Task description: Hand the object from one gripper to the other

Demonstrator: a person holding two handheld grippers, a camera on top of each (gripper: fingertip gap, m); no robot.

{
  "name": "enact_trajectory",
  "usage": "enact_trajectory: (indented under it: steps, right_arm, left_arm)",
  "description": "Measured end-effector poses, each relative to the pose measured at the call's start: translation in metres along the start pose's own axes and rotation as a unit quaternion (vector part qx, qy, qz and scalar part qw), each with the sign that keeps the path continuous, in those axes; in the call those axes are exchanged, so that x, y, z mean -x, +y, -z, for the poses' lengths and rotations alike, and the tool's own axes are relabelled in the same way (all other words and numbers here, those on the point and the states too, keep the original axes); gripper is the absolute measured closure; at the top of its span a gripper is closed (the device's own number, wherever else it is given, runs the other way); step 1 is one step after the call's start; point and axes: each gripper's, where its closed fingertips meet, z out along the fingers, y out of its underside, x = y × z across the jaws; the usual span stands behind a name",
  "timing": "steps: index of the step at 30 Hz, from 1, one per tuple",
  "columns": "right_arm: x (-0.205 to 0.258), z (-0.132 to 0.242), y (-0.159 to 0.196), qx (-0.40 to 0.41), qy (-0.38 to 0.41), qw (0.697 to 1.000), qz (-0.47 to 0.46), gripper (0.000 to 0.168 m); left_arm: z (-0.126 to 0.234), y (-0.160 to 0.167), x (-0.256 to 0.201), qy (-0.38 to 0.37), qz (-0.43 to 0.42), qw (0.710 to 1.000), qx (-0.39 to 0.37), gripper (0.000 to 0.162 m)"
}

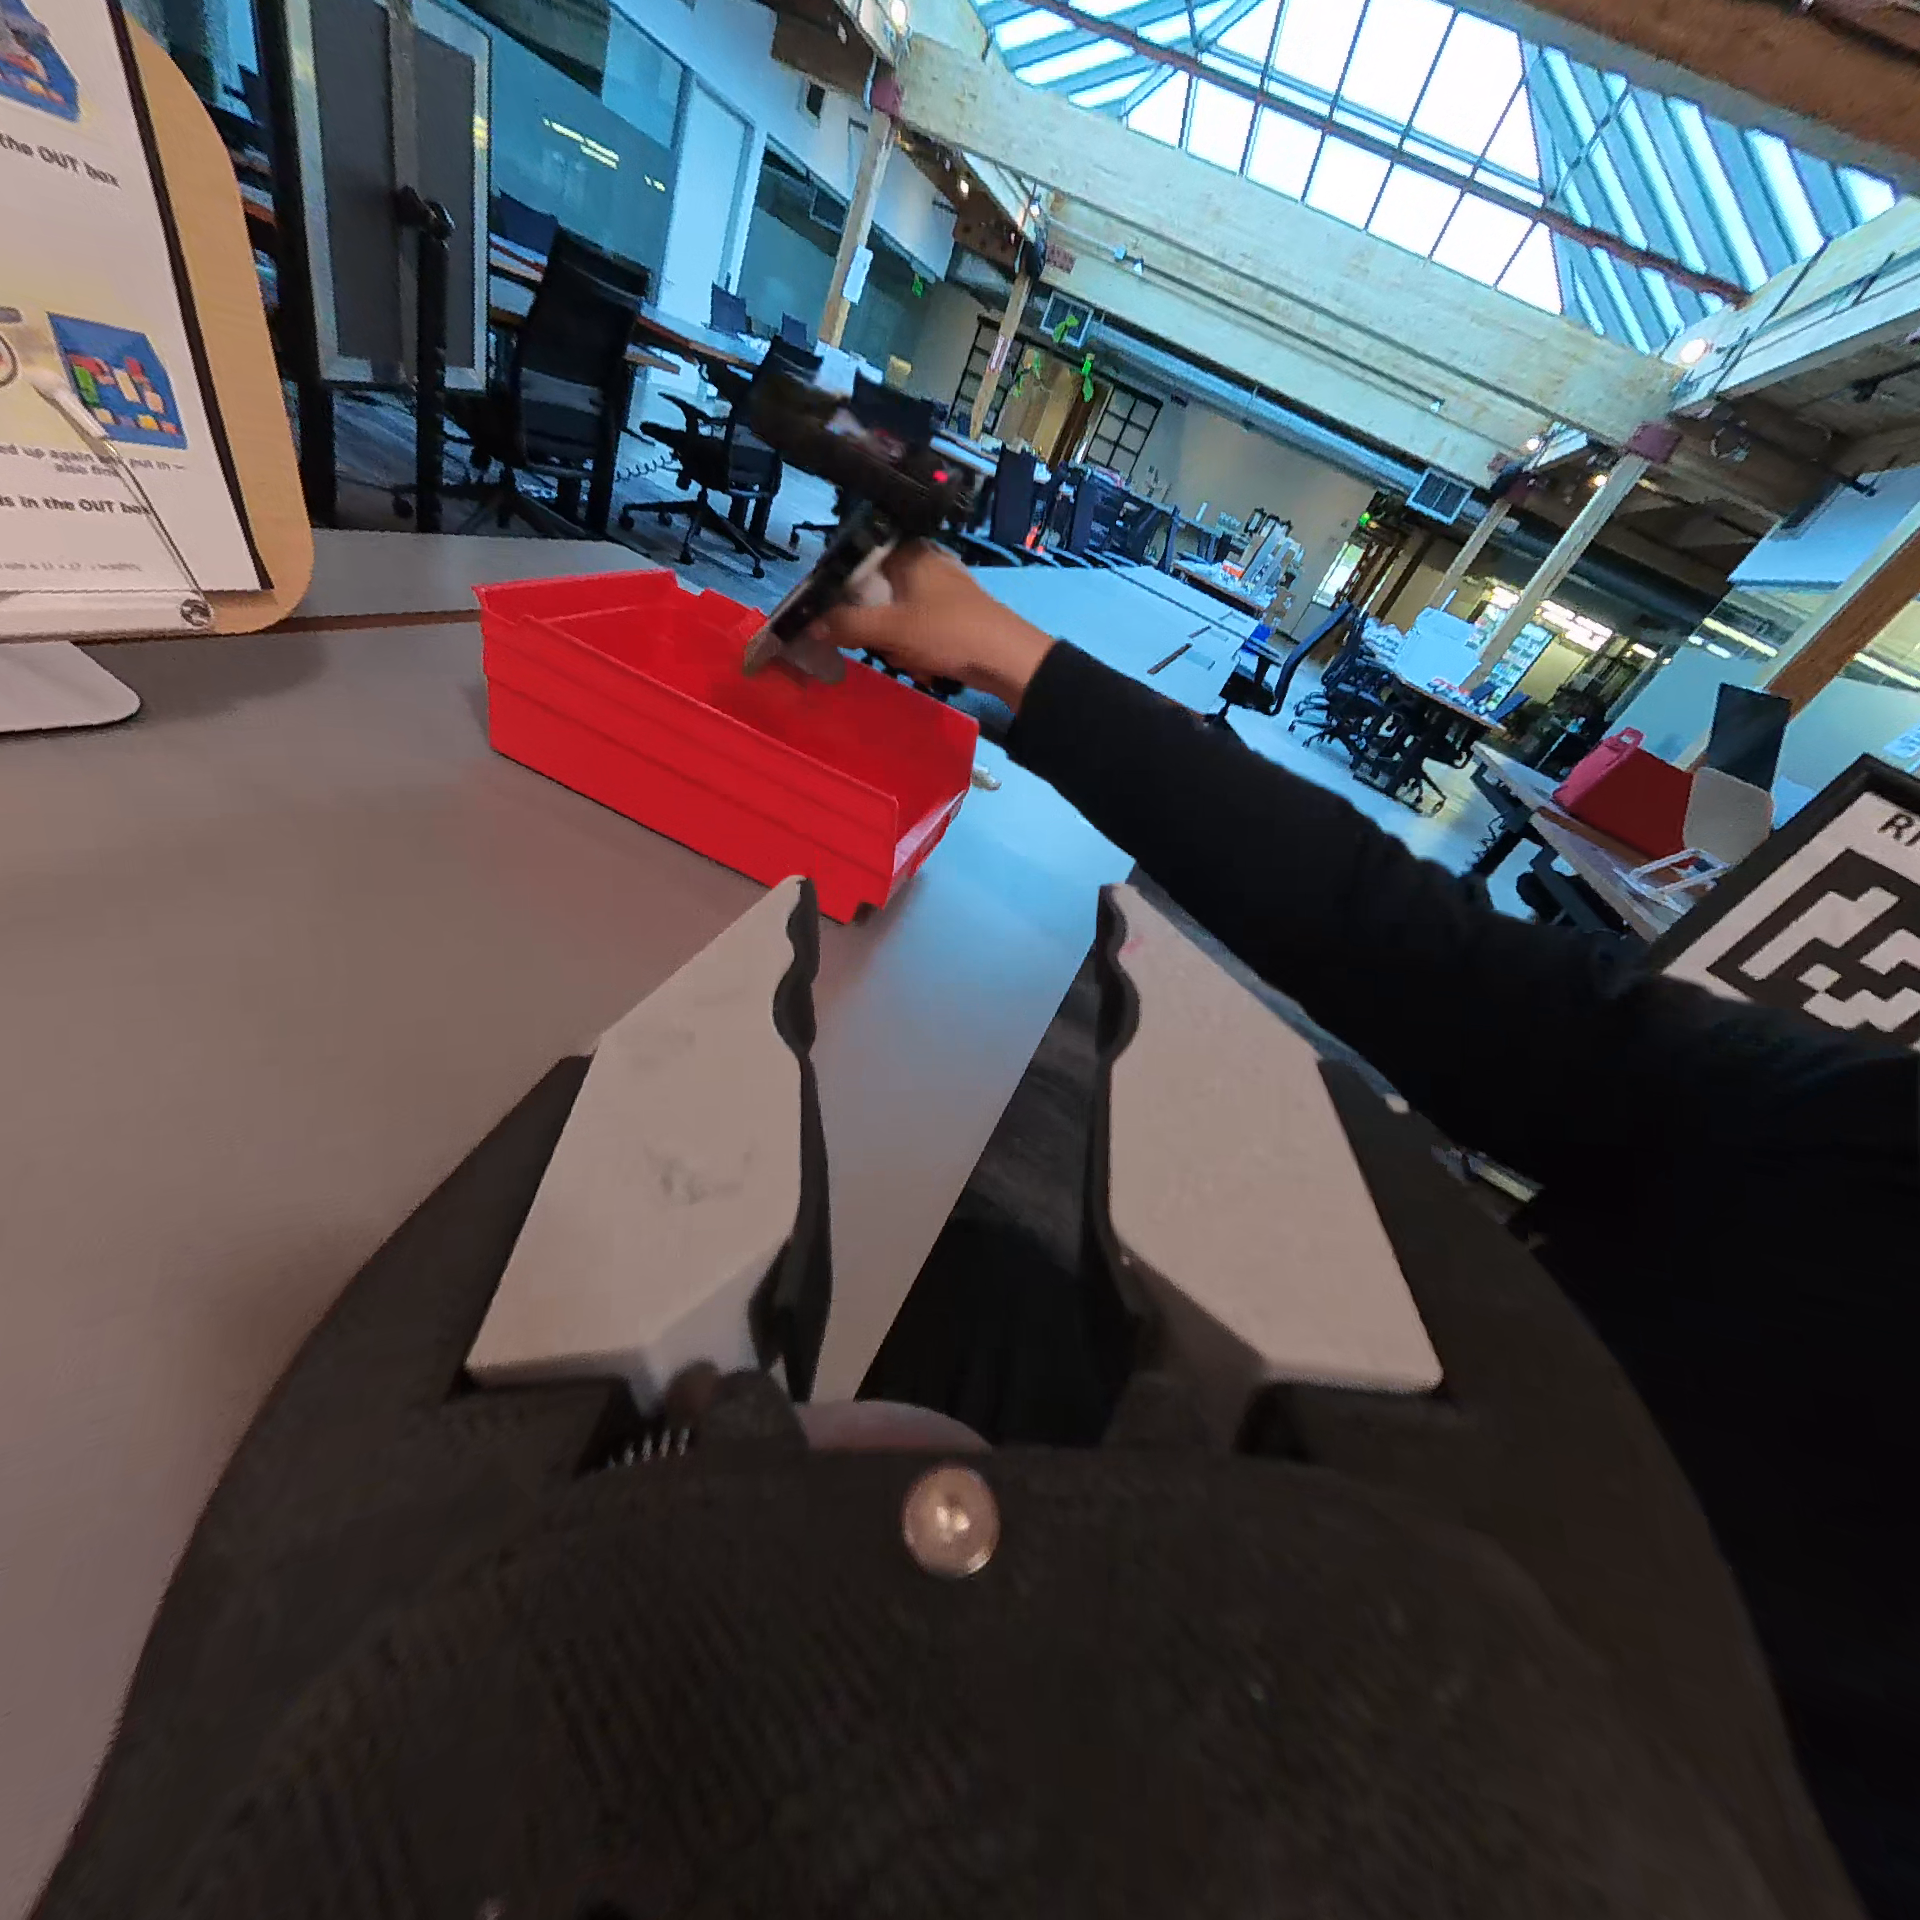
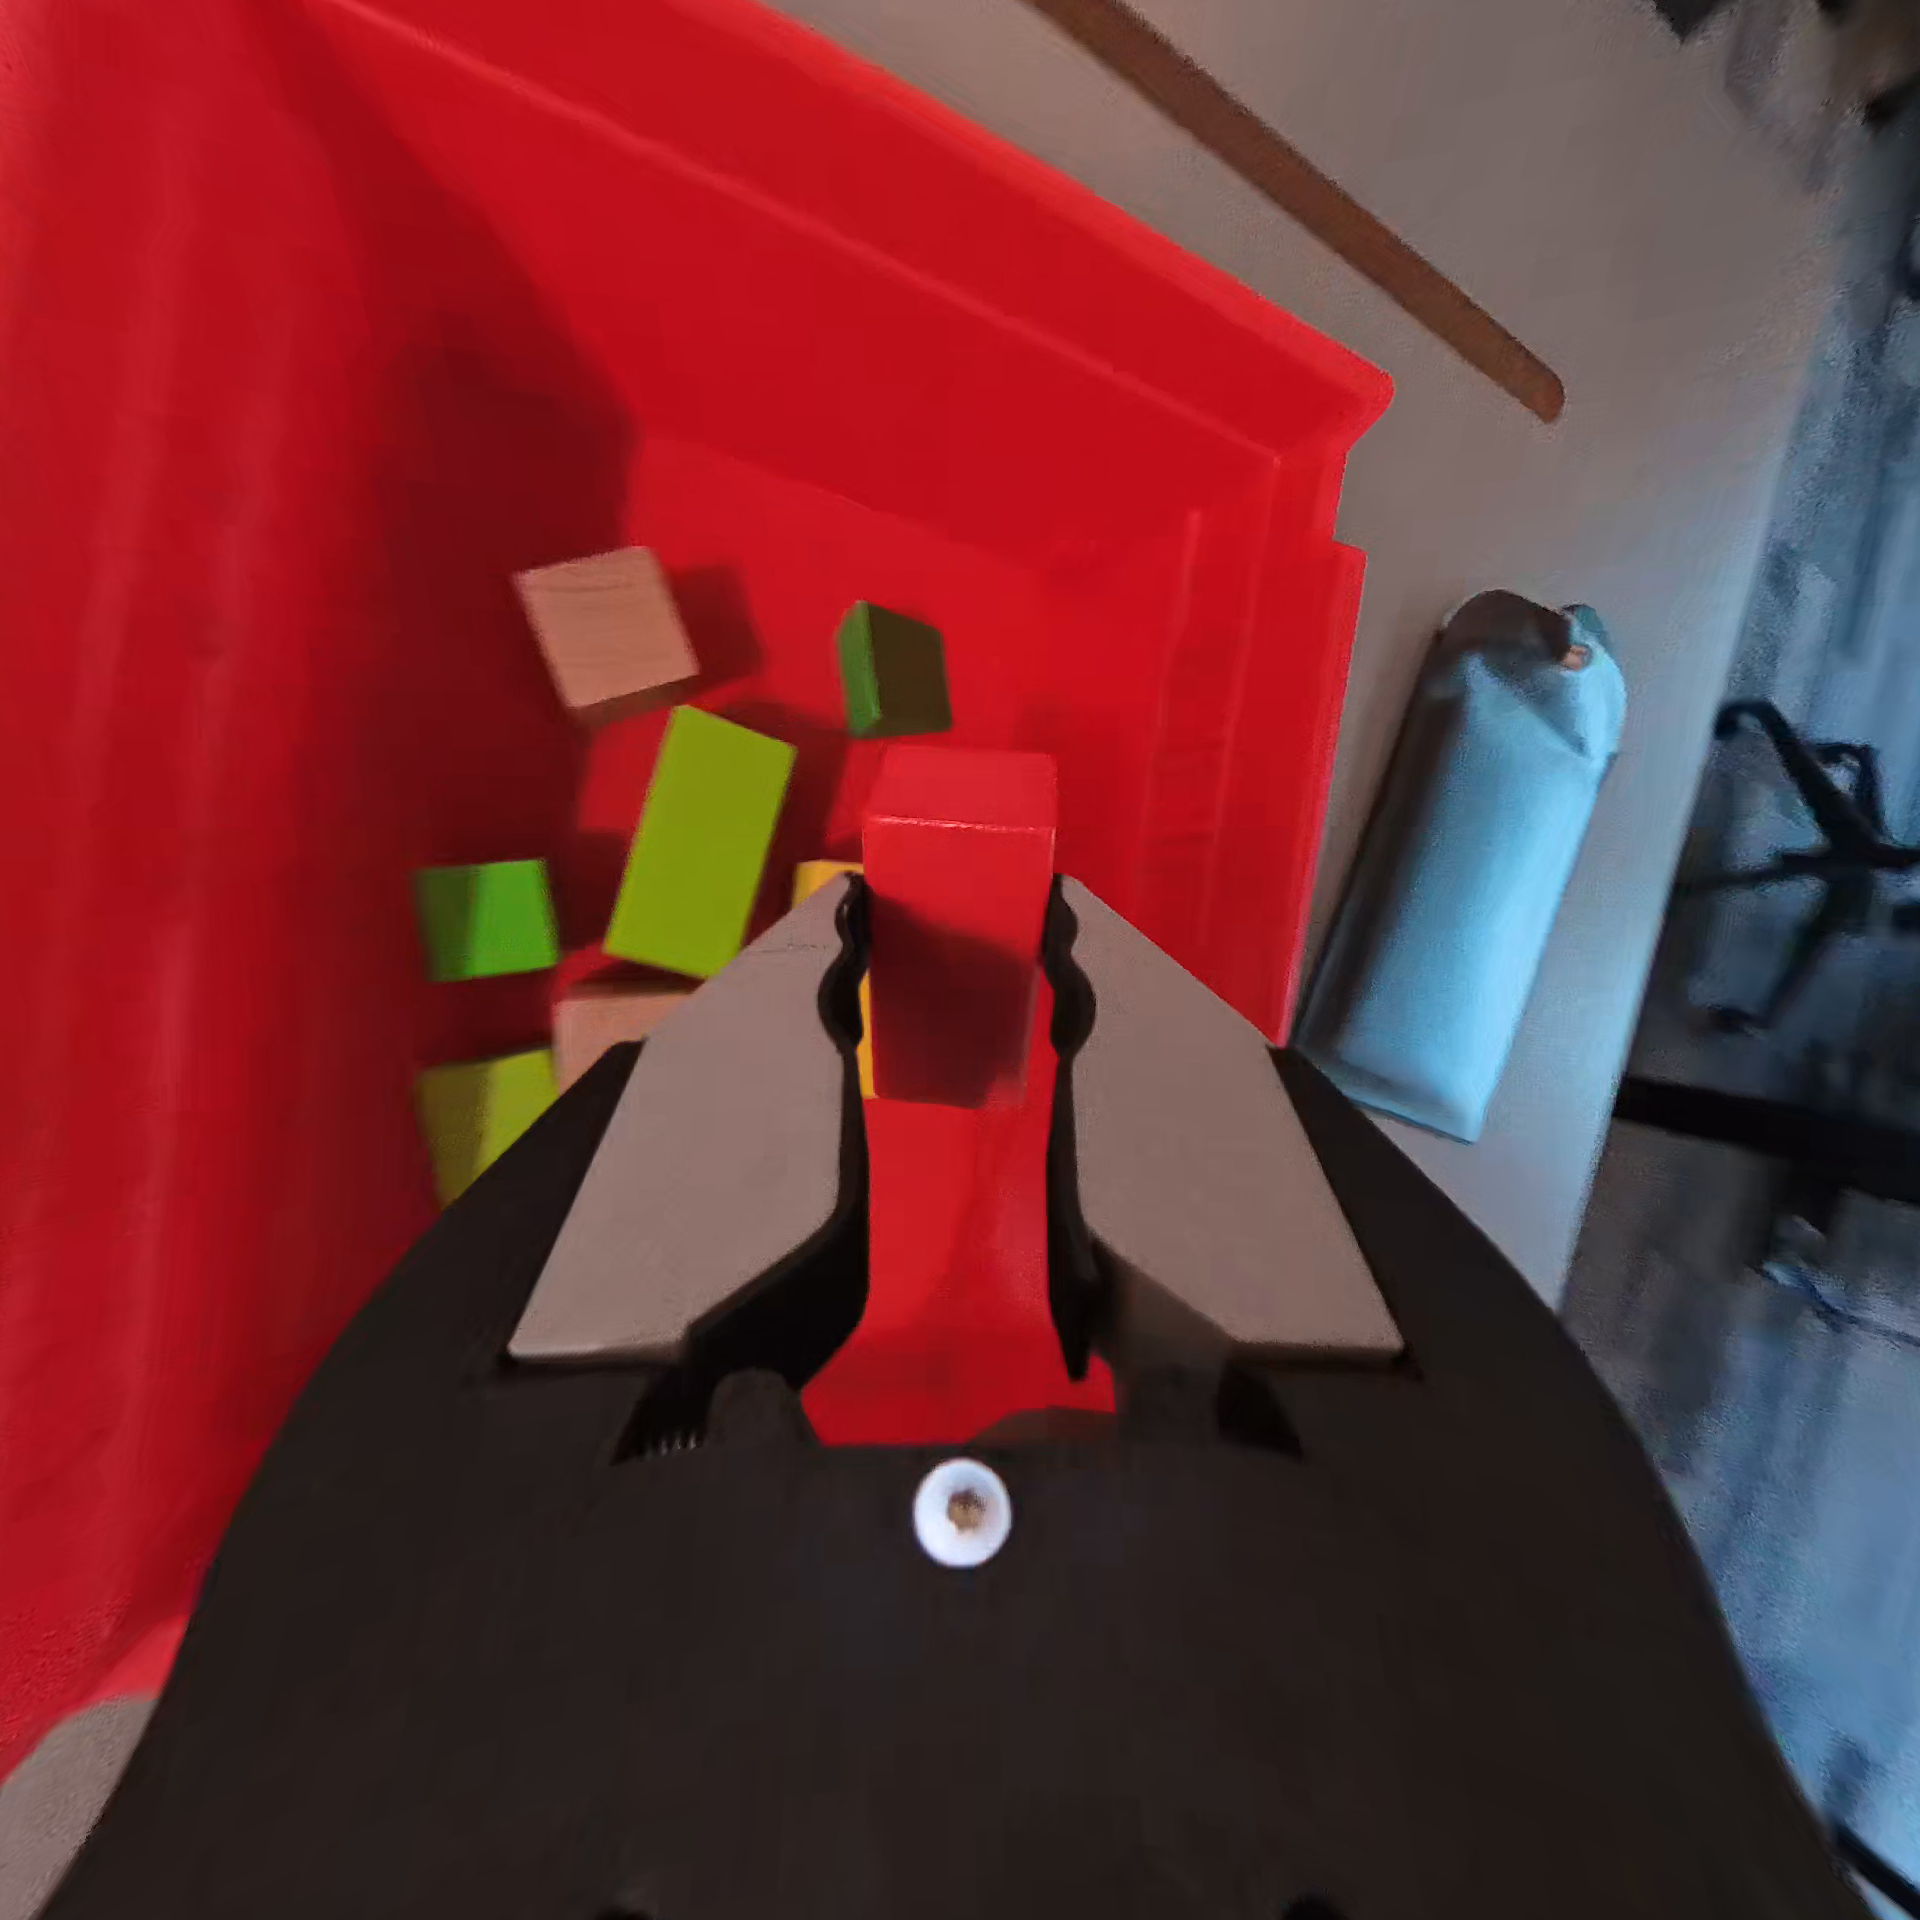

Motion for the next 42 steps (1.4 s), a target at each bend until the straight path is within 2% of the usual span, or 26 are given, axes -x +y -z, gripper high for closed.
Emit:
enact_trajectory:
  steps: [3,10,14,21,23,26,30,32,34,36,38,40,42]
  right_arm:
    - [-0.004,-0.031,-0.006,0.059,0.003,0.998,-0.007,0.137]
    - [-0.013,-0.073,-0.011,0.103,-0.005,0.994,-0.030,0.136]
    - [-0.004,-0.086,-0.012,0.105,-0.050,0.991,-0.061,0.136]
    - [-0.002,-0.097,0.001,0.162,-0.062,0.983,-0.054,0.136]
    - [-0.004,-0.099,0.007,0.177,-0.057,0.981,-0.057,0.131]
    - [0.000,-0.091,-0.007,0.128,-0.081,0.985,-0.079,0.127]
    - [0.001,-0.055,-0.027,0.069,-0.087,0.992,-0.062,0.115]
    - [0.008,-0.023,-0.044,0.011,-0.097,0.994,-0.055,0.113]
    - [0.031,0.022,-0.065,-0.075,-0.143,0.985,-0.058,0.115]
    - [0.067,0.078,-0.080,-0.168,-0.210,0.962,-0.050,0.116]
    - [0.110,0.138,-0.078,-0.252,-0.277,0.927,-0.026,0.117]
    - [0.152,0.191,-0.058,-0.322,-0.326,0.889,0.009,0.121]
    - [0.187,0.227,-0.030,-0.376,-0.356,0.855,0.027,0.132]
  left_arm:
    - [0.001,0.000,-0.002,-0.002,-0.012,1.000,0.001,0.113]
    - [0.010,-0.007,0.012,0.001,-0.003,1.000,-0.011,0.115]
    - [0.011,-0.008,0.021,0.001,0.009,1.000,-0.013,0.117]
    - [0.010,-0.004,0.019,-0.001,0.006,1.000,-0.005,0.118]
    - [0.011,-0.005,0.017,-0.002,0.002,1.000,-0.006,0.117]
    - [0.013,-0.007,0.015,-0.003,0.000,1.000,-0.010,0.118]
    - [0.021,-0.012,0.018,-0.009,-0.003,1.000,-0.016,0.117]
    - [0.032,-0.018,0.023,-0.028,-0.012,0.999,-0.024,0.116]
    - [0.051,-0.028,0.032,-0.059,-0.023,0.997,-0.044,0.115]
    - [0.077,-0.042,0.045,-0.096,-0.026,0.992,-0.074,0.115]
    - [0.111,-0.052,0.071,-0.170,-0.027,0.980,-0.099,0.116]
    - [0.150,-0.054,0.098,-0.255,-0.022,0.960,-0.112,0.115]
    - [0.195,-0.055,0.122,-0.349,-0.023,0.928,-0.125,0.115]
